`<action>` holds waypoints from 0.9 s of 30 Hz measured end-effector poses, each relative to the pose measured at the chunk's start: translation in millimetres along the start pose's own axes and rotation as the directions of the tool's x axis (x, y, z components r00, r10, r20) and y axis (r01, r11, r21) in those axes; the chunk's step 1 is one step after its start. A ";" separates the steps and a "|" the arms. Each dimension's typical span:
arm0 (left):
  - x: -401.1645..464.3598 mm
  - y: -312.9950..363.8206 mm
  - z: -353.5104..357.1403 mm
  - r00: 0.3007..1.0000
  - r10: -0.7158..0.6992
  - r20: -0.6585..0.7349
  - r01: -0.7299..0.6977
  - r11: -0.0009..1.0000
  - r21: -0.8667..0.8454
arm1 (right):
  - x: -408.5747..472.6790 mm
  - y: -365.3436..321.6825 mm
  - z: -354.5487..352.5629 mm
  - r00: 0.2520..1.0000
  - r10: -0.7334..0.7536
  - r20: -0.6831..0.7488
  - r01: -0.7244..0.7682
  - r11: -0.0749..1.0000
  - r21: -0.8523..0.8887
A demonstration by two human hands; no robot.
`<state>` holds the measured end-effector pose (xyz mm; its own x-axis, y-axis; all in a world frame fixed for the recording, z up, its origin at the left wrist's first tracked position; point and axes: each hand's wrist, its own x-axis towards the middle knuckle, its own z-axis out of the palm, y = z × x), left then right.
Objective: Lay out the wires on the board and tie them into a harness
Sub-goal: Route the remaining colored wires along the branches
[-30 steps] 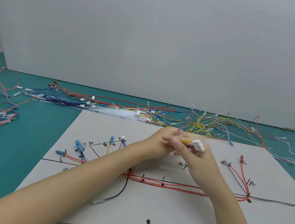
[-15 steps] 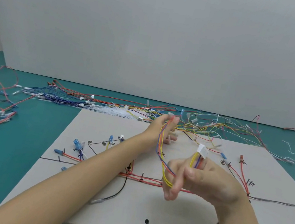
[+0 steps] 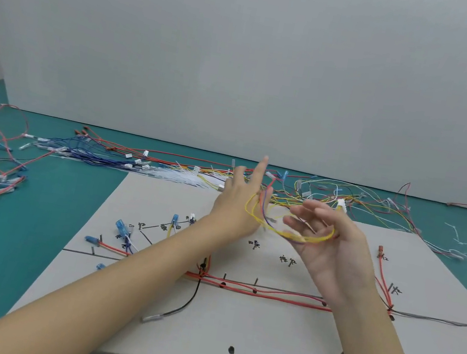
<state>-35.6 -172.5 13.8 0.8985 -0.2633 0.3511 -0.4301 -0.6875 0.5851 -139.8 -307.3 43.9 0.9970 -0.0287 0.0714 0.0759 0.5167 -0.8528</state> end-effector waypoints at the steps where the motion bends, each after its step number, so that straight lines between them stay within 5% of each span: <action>1: -2.5 0.3 0.3 0.999 0.053 -0.011 -0.053 0.998 0.038 | 0.4 1.8 -0.8 0.999 0.035 0.005 -0.035 0.999 -0.001; 6: -5.1 -0.2 1.1 0.959 0.280 0.047 -0.281 0.915 0.288 | 1.5 10.7 0.5 0.988 0.153 -0.001 -0.150 0.972 -0.180; 15: -6.0 0.4 13.1 0.933 0.337 0.123 -0.358 0.850 0.387 | -0.6 23.0 0.1 0.994 0.067 -0.087 -0.108 0.740 -0.663; 23: -8.3 -11.9 8.2 0.945 0.316 0.084 -0.310 0.948 -0.076 | -0.3 26.4 4.9 0.999 -0.008 -0.043 -0.024 0.728 -0.685; 27: -6.4 -12.4 12.0 0.951 0.290 0.108 -0.278 0.954 -0.112 | -0.6 29.4 6.9 0.995 0.099 -0.025 -0.090 0.735 -0.673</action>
<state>-35.0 -170.4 -4.4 0.7392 -0.5231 0.4243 -0.6700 -0.5068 0.5424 -138.2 -286.3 22.4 0.9997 0.0011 -0.0262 -0.0255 -0.1934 -0.9808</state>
